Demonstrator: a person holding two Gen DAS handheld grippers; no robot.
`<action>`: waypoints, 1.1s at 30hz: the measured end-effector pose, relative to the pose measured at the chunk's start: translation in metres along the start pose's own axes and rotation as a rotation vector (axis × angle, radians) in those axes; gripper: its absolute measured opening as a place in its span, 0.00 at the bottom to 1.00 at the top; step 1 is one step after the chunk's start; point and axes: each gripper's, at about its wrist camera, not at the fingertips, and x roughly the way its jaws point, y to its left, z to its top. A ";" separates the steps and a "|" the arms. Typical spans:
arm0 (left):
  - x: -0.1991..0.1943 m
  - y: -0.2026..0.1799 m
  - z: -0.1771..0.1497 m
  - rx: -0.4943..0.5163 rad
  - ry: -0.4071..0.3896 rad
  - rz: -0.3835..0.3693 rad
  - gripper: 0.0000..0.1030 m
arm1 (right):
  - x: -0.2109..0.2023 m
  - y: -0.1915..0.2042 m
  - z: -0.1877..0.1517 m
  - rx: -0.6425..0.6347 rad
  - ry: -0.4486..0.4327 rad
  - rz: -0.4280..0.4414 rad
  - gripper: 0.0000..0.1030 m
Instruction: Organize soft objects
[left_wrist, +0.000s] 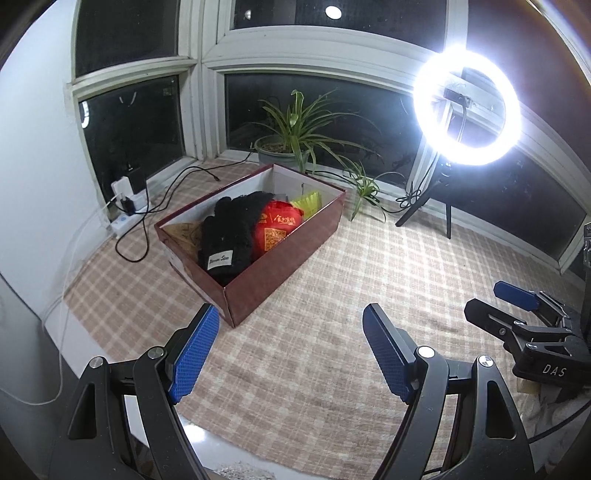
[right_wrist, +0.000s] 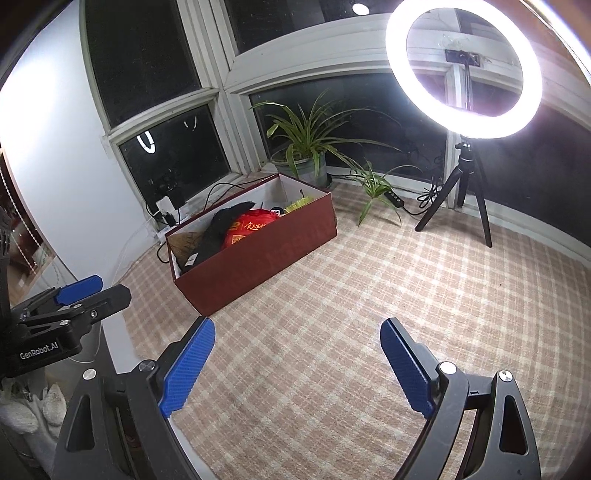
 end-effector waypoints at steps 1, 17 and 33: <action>0.000 0.000 0.000 -0.002 -0.001 0.000 0.78 | 0.000 0.000 0.000 0.001 0.000 0.003 0.86; 0.002 0.006 0.000 -0.024 0.007 0.009 0.78 | 0.006 0.003 -0.001 -0.005 0.005 0.011 0.86; 0.001 0.007 -0.001 -0.032 0.011 -0.001 0.78 | 0.004 0.005 -0.002 0.008 0.010 0.022 0.86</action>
